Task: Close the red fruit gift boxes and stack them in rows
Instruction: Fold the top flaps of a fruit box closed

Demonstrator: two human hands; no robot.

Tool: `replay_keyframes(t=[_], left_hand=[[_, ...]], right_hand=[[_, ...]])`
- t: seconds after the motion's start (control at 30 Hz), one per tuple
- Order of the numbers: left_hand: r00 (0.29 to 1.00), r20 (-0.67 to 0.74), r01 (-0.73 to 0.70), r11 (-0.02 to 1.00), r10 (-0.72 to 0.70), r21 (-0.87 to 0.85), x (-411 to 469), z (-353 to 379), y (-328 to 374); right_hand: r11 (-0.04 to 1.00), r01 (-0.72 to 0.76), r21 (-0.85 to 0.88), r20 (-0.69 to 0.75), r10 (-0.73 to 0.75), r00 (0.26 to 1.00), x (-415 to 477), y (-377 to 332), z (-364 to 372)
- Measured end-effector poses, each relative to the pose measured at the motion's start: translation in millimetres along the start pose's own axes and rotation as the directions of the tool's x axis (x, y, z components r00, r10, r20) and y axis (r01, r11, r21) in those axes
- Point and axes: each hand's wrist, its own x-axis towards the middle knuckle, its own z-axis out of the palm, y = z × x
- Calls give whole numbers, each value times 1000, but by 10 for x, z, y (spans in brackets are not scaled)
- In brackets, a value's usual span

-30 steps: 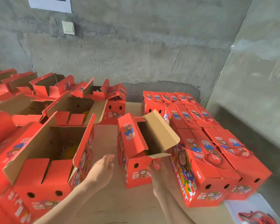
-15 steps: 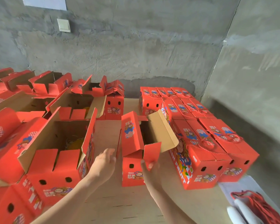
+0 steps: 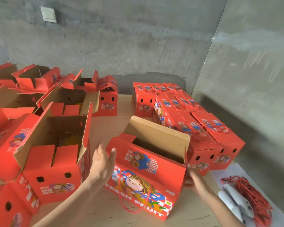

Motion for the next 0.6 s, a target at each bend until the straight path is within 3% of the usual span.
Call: replay_keyframes(t=[0.1,0.2,0.3,0.37,0.43,0.47,0.53,0.6], left_hand=[[999,46,21,998,-18,-65,21,-12,-18],[994,38,103,985,-99,-140,32,-39,-10],[966,22,241,867,-258,-436,60,-120,-31],[932,21,301,742,-361,-599,74,-145,-47],[908,30,338,686,-419,-644,47,-161,-43],[903,58,351,653,-426,-671,29,-172,-45],[915,152,366,606,-374,-706,22,-151,-109],[920,232,383,604,-316,-699,11,-150,-181]], right_hand=[[999,-30,-31,-132,26,991,42,-33,100],[997,73,-14,-378,-73,923,30,22,250],[991,128,-40,-472,-131,872,-37,157,349],[998,45,-32,-491,-55,869,-31,229,391],[997,-73,14,-480,70,875,-26,291,394],[988,-113,103,-465,148,873,-31,300,394],[881,-109,461,-412,321,853,-41,403,352],[859,-179,479,-363,380,851,-76,314,325]])
